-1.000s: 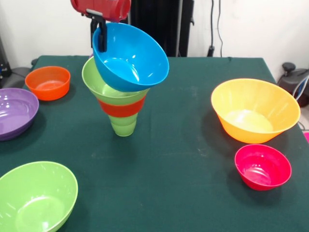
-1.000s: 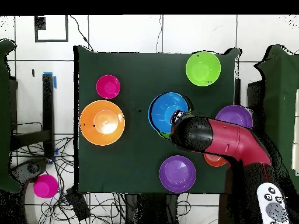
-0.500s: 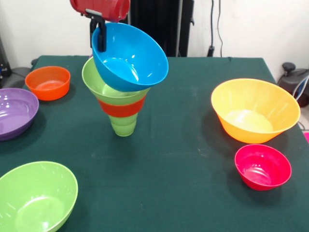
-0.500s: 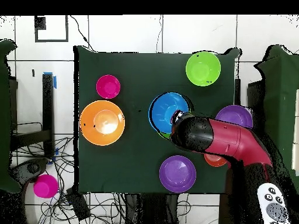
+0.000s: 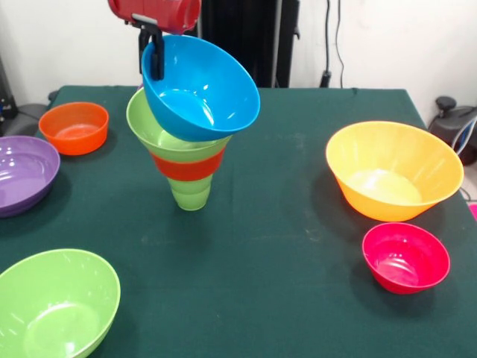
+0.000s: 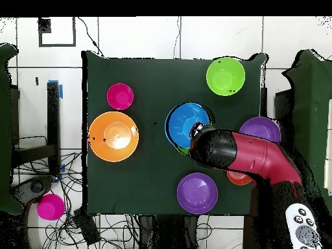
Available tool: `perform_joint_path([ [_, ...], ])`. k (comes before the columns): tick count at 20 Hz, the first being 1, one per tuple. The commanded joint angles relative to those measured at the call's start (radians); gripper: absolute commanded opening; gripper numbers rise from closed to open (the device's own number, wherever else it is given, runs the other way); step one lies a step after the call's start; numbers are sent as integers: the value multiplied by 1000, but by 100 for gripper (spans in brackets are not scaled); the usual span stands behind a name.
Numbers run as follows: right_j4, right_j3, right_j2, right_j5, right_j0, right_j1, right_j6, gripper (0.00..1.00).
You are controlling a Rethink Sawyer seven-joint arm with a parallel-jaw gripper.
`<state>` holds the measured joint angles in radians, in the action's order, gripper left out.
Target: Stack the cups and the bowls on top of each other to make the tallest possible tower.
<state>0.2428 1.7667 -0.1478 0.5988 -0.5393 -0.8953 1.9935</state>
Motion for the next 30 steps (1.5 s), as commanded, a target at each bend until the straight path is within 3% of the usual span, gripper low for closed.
perform_joint_path([
  [1,63,-21,-101,43,2,18,-136,0],
  [17,86,-29,-121,31,-38,28,-168,0],
  [30,88,-5,-122,26,-36,17,-137,0],
])
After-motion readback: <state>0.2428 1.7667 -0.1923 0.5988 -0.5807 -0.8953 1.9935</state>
